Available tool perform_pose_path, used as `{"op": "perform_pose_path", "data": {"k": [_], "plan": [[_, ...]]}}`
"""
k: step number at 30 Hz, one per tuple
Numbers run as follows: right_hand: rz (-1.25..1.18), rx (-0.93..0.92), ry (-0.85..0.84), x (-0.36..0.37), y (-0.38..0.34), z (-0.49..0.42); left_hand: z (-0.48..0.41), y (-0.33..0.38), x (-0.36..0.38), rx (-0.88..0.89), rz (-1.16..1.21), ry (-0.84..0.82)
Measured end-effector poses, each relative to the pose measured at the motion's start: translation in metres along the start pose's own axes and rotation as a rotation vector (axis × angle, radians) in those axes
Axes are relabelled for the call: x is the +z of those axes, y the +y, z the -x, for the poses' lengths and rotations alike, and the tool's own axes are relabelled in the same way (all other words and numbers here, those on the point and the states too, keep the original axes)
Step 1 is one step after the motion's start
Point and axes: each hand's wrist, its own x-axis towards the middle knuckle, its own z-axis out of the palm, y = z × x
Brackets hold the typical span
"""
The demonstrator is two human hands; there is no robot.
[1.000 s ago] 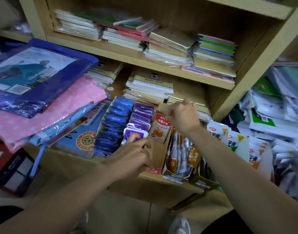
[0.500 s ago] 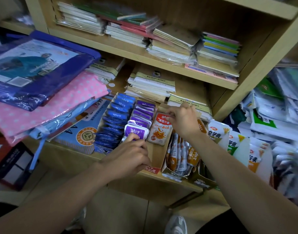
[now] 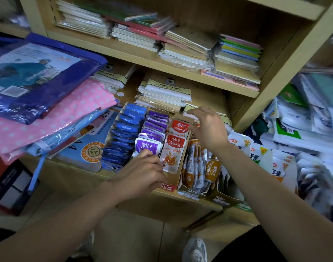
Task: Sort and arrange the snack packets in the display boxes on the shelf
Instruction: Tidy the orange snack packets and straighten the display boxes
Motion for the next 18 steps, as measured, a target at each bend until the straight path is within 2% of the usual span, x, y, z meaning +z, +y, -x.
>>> {"op": "perform_pose_path", "data": {"k": [5, 9, 11, 15, 17, 18], "plan": [[-0.13, 0.025, -0.067, -0.03, -0.001, 0.014, -0.003, 0.001, -0.001, -0.012, 0.018, 0.034], [-0.124, -0.033, -0.161, -0.048, -0.024, 0.06, -0.022, -0.01, -0.018, -0.15, -0.026, 0.3], [-0.105, -0.124, -0.246, -0.042, -0.043, 0.093, -0.037, -0.02, -0.032, -0.216, -0.086, 0.35], [-0.08, -0.256, -0.381, -0.007, -0.062, 0.144, -0.063, -0.036, -0.041, -0.284, -0.203, 0.218], [-0.03, -0.275, -0.419, 0.004, -0.064, 0.155, -0.076, -0.034, -0.039, -0.231, -0.245, 0.095], [0.003, -0.278, -0.421, 0.006, -0.064, 0.159, -0.081, -0.032, -0.038, -0.149, -0.262, 0.018]]}}
